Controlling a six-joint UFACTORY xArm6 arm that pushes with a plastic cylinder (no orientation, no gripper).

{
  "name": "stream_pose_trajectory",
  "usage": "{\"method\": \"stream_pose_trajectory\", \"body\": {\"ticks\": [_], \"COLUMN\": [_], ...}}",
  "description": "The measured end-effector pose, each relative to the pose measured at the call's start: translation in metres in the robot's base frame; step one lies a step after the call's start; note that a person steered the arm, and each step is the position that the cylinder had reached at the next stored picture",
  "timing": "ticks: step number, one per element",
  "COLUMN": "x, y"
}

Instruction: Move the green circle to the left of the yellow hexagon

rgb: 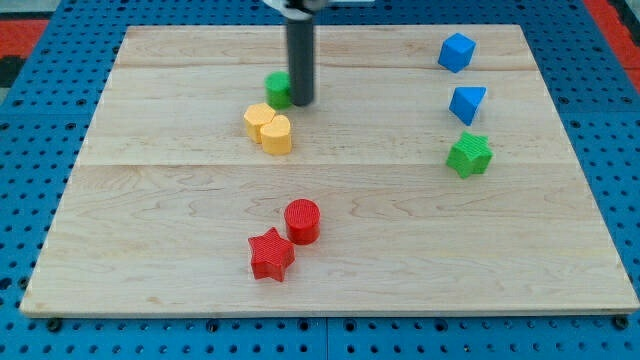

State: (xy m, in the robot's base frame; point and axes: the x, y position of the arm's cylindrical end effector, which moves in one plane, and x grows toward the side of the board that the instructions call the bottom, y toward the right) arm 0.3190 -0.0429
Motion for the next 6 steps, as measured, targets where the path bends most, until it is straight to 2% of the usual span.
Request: {"method": "stream_pose_trajectory", "body": {"ticks": [1, 2, 5, 6], "x": [-0.022, -0.063, 0.017, 0.045], "y": [-0.027, 0.0, -0.141, -0.154]}}
